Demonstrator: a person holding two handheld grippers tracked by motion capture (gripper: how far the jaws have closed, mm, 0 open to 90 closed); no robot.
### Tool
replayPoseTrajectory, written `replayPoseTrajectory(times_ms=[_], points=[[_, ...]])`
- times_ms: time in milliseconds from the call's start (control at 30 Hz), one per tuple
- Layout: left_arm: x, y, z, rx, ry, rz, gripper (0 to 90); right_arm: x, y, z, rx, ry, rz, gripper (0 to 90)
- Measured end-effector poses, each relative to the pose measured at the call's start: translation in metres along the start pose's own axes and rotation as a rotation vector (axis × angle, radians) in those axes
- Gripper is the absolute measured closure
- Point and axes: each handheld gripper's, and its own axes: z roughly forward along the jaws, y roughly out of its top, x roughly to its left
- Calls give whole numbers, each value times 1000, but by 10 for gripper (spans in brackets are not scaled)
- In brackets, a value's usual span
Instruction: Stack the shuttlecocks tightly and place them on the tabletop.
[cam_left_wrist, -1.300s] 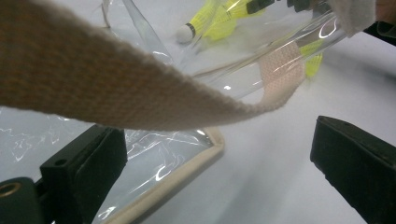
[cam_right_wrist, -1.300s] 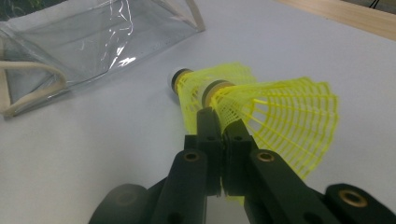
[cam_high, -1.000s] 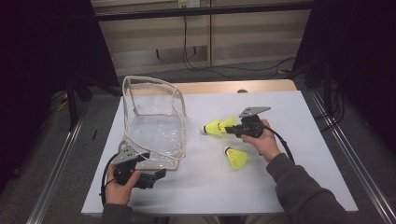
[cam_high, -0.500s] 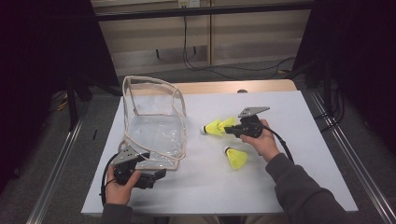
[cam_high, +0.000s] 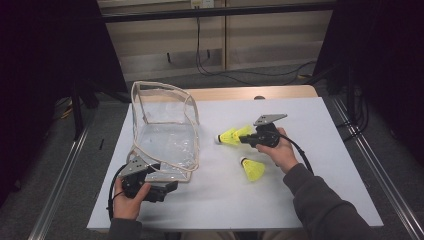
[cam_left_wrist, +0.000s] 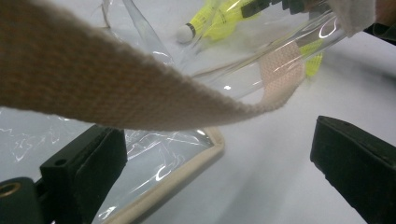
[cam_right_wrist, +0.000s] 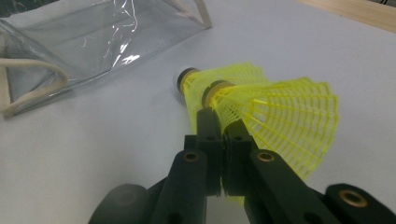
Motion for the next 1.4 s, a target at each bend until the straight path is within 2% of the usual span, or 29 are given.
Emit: replayPoseTrajectory(times_ms=[1400], points=[[0, 0, 1, 6, -2, 1, 37, 1, 1, 11, 12, 21, -6, 880]])
